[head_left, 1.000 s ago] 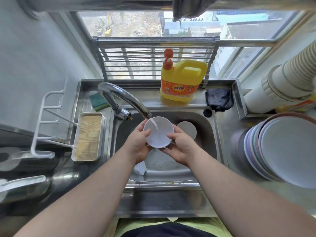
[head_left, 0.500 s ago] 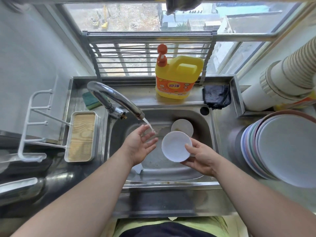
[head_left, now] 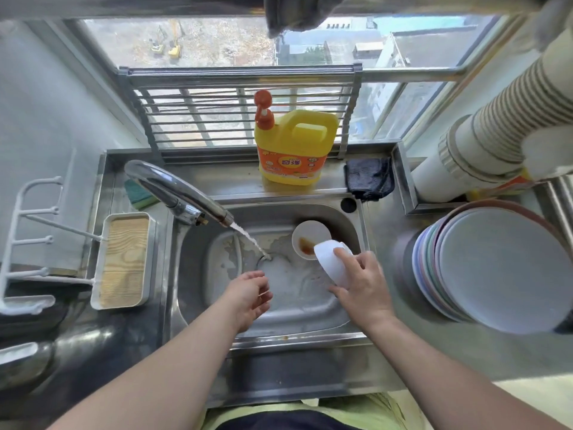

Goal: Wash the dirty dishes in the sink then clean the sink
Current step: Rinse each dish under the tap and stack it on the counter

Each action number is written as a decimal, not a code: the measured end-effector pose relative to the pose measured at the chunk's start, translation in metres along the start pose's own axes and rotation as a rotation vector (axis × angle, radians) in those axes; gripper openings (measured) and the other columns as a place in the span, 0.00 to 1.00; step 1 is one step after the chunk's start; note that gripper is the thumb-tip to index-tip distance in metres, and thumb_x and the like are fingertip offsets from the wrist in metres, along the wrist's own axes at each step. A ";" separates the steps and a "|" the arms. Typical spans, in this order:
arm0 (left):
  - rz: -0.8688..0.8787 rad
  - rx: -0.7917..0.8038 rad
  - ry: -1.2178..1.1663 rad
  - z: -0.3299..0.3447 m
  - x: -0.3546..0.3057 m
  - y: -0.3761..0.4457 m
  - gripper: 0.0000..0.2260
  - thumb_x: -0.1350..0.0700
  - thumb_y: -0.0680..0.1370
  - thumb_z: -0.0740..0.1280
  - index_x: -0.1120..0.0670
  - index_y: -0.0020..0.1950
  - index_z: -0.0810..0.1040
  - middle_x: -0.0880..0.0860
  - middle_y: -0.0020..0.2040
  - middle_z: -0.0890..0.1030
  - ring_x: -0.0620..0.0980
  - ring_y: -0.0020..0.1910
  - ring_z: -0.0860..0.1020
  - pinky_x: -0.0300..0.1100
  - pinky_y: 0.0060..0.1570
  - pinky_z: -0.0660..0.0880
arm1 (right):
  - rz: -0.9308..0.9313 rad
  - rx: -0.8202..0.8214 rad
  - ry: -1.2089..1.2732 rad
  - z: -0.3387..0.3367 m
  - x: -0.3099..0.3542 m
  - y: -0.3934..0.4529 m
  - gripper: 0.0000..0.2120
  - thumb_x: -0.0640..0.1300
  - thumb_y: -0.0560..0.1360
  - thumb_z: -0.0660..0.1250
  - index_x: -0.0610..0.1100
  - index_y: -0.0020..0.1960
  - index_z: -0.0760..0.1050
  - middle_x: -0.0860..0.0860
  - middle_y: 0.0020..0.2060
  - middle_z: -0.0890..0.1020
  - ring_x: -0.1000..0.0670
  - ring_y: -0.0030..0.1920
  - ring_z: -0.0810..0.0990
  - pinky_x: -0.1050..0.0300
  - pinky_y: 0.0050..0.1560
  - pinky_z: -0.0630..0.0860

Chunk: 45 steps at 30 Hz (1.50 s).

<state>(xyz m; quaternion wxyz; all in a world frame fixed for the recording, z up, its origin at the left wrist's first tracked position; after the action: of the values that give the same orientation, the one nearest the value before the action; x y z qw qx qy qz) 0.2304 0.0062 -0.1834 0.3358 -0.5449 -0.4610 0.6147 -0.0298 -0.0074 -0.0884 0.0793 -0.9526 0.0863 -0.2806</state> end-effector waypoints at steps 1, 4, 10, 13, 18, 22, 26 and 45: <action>0.003 0.022 0.016 0.010 0.001 0.000 0.06 0.58 0.84 0.66 0.49 0.58 0.78 0.49 0.34 0.80 0.51 0.38 0.81 0.43 0.39 0.76 | 0.035 -0.027 0.081 -0.009 -0.005 0.000 0.36 0.45 0.69 0.83 0.57 0.73 0.72 0.52 0.52 0.69 0.47 0.49 0.75 0.50 0.54 0.77; 0.013 0.056 0.044 0.038 0.003 0.000 0.04 0.54 0.86 0.64 0.50 0.58 0.78 0.49 0.31 0.78 0.50 0.36 0.81 0.43 0.37 0.76 | 0.270 -0.071 0.499 -0.041 -0.027 -0.002 0.25 0.55 0.75 0.75 0.63 0.69 0.73 0.52 0.54 0.77 0.49 0.51 0.81 0.49 0.56 0.81; 0.049 0.061 0.220 0.090 0.002 0.015 0.07 0.57 0.86 0.62 0.51 0.62 0.77 0.54 0.46 0.78 0.52 0.37 0.76 0.44 0.38 0.75 | 0.342 -0.263 0.701 -0.137 -0.073 -0.014 0.12 0.63 0.79 0.58 0.68 0.56 0.79 0.65 0.51 0.83 0.60 0.52 0.81 0.47 0.53 0.80; 0.094 0.039 0.303 0.115 -0.006 0.032 0.11 0.59 0.85 0.62 0.53 0.68 0.71 0.54 0.46 0.76 0.51 0.35 0.73 0.44 0.36 0.72 | 0.361 -0.394 0.471 -0.185 -0.116 -0.028 0.18 0.64 0.82 0.55 0.63 0.66 0.77 0.66 0.55 0.81 0.59 0.55 0.77 0.54 0.56 0.73; 0.130 -0.063 0.411 0.137 -0.011 0.059 0.24 0.56 0.85 0.64 0.54 0.79 0.59 0.57 0.45 0.74 0.54 0.38 0.75 0.45 0.40 0.73 | 0.427 -0.355 0.167 -0.209 -0.156 -0.041 0.11 0.51 0.87 0.56 0.55 0.47 0.72 0.61 0.40 0.78 0.54 0.42 0.76 0.58 0.39 0.69; 0.136 -0.104 0.410 0.145 -0.012 0.079 0.14 0.56 0.87 0.63 0.62 0.70 0.70 0.63 0.53 0.77 0.55 0.35 0.76 0.42 0.28 0.78 | 0.288 -0.276 0.223 -0.180 -0.117 -0.026 0.15 0.55 0.84 0.55 0.48 0.45 0.72 0.57 0.38 0.78 0.53 0.40 0.75 0.62 0.41 0.71; 0.083 -0.194 0.389 0.135 -0.010 0.092 0.16 0.55 0.86 0.64 0.62 0.70 0.68 0.66 0.64 0.78 0.61 0.47 0.82 0.54 0.45 0.82 | 0.223 -0.154 0.276 -0.140 -0.079 -0.007 0.15 0.51 0.86 0.56 0.46 0.48 0.76 0.51 0.35 0.79 0.50 0.38 0.76 0.48 0.43 0.72; 0.153 -0.201 0.181 0.072 0.023 0.058 0.29 0.70 0.82 0.56 0.42 0.75 0.69 0.55 0.66 0.76 0.66 0.54 0.81 0.50 0.30 0.82 | 0.349 -0.187 0.242 -0.154 -0.103 -0.007 0.10 0.49 0.85 0.56 0.50 0.53 0.75 0.52 0.38 0.79 0.41 0.42 0.80 0.47 0.42 0.76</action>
<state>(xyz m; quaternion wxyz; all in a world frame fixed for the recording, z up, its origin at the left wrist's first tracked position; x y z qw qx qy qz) 0.1613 -0.0075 -0.2469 0.2717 -0.6625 -0.4451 0.5377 -0.1985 0.0048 -0.0133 0.0272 -0.8858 0.2844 -0.3657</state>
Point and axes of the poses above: each hand's wrist, its own y-axis towards the middle knuckle, its own z-axis out of the palm, x = y × z, the point moved 8 cm from there along y, towards the middle knuckle
